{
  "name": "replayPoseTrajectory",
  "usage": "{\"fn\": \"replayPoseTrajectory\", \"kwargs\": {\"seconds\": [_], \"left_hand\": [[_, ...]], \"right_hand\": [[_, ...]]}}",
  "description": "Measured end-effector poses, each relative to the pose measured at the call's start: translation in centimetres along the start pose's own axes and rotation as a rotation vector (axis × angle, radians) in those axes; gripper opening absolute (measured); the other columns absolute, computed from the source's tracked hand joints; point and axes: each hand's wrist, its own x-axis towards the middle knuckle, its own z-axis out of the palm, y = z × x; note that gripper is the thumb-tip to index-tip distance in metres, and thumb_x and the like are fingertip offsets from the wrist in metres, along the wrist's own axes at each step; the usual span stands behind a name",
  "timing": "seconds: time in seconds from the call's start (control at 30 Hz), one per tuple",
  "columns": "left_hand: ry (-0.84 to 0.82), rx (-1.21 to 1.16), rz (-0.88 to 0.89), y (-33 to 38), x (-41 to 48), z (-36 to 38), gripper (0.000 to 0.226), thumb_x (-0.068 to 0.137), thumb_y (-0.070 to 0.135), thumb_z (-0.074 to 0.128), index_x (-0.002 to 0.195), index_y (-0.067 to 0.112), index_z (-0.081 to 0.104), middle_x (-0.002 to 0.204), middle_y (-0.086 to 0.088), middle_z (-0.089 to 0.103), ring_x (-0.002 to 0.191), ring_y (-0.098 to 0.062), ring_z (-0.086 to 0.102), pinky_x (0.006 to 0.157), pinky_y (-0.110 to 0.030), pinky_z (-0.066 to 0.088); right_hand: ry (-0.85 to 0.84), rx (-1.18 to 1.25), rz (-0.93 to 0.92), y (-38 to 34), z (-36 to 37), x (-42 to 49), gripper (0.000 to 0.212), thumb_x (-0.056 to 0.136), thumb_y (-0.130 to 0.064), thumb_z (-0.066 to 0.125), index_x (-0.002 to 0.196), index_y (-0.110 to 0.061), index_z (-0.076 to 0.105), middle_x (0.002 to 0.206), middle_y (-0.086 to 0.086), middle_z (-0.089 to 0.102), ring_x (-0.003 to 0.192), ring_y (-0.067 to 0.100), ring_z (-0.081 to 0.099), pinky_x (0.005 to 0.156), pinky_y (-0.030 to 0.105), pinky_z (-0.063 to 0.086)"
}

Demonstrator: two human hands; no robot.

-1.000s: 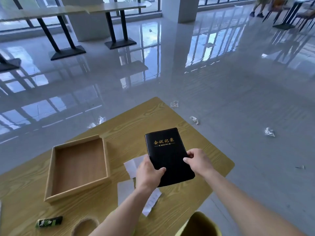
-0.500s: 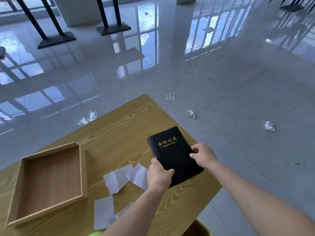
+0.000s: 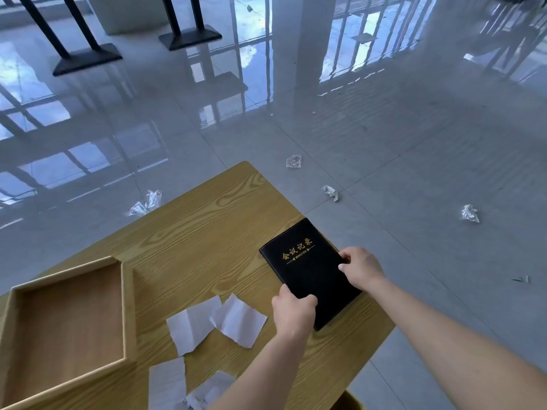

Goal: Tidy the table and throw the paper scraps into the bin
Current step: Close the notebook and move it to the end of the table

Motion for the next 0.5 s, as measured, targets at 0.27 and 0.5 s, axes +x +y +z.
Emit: {"fn": "replayPoseTrajectory", "kwargs": {"seconds": [0.27,0.5], "left_hand": [[-0.022,0.034,0.011,-0.2,0.1,0.0,0.022,0.081,0.011,0.057,0.103,0.016,0.059,0.109,-0.005,0.065,0.091,-0.020,0.065,0.082,-0.042,0.059],[-0.055,0.056,0.040,-0.5,0.6,-0.7,0.023,0.082,0.011,0.057,0.103,0.017,0.059,0.107,-0.003,0.065,0.090,-0.019,0.067,0.077,-0.035,0.060]], "right_hand": [[0.029,-0.037,-0.014,0.1,0.2,0.7,0.032,0.092,-0.019,0.062,0.124,-0.014,0.064,0.126,0.008,0.062,0.113,0.027,0.060,0.095,0.035,0.049],[0.029,-0.036,-0.016,0.3,0.4,0.4,0.038,0.092,-0.018,0.062,0.130,-0.013,0.060,0.130,0.008,0.062,0.118,0.026,0.058,0.098,0.037,0.048]]}}
